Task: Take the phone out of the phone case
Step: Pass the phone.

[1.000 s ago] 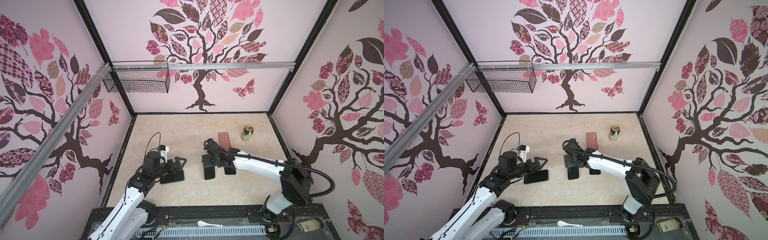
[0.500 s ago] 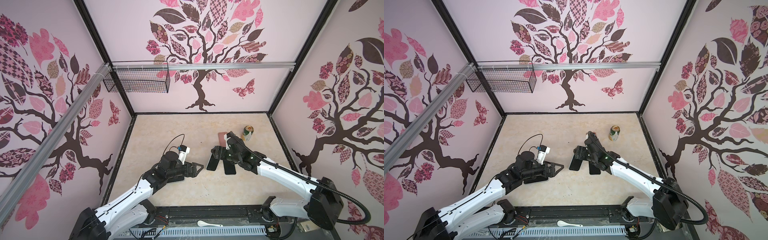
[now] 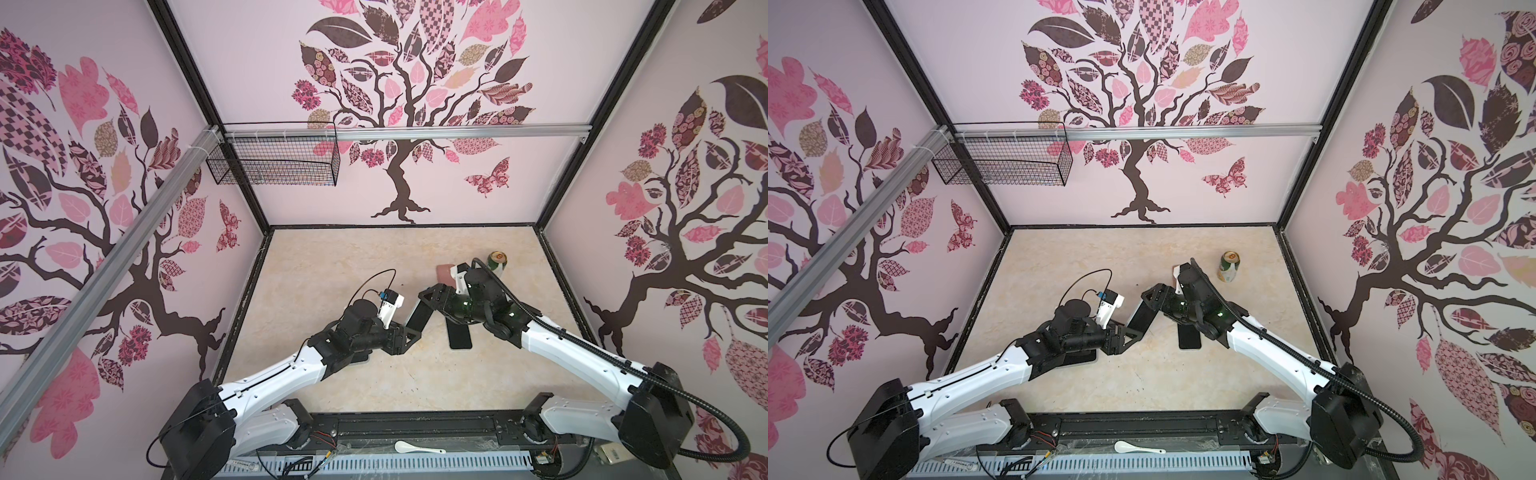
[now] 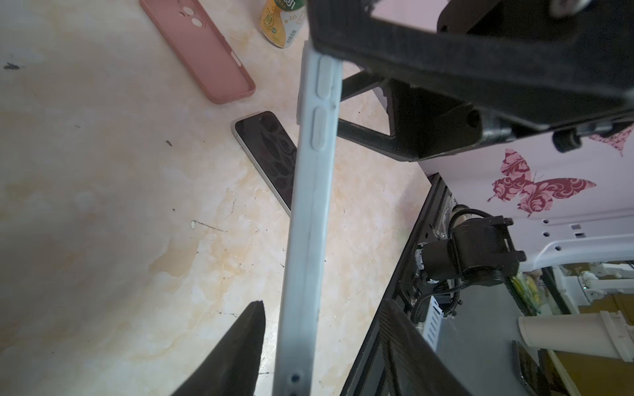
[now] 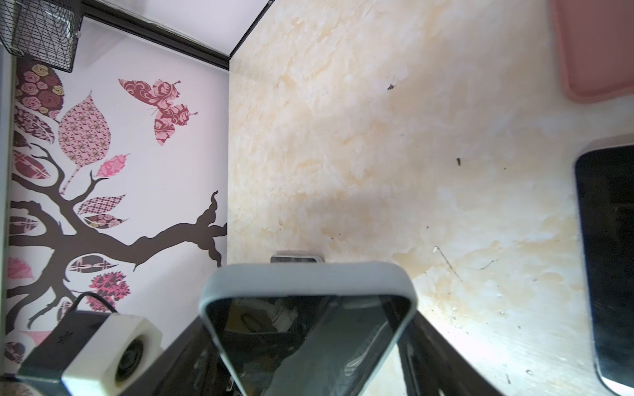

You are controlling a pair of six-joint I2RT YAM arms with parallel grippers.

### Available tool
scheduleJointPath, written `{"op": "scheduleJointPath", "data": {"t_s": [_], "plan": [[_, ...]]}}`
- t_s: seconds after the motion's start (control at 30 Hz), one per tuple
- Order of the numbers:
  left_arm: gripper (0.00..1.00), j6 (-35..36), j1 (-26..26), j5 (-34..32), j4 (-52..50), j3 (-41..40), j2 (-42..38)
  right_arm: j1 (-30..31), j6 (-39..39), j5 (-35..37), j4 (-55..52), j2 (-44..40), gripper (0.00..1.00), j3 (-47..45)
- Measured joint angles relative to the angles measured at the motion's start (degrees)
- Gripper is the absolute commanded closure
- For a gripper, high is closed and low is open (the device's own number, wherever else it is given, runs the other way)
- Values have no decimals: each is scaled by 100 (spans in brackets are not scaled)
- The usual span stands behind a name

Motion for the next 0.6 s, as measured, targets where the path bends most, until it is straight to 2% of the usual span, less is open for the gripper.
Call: {"op": "scheduleJointPath", "data": {"t_s": [0.27, 0.6], "plan": [[70, 42, 0, -81, 2, 2, -61, -13, 435, -142, 2, 2, 100, -31], [80, 79, 2, -175, -101, 0, -136, -107, 713, -153, -122, -2, 100, -92]]}}
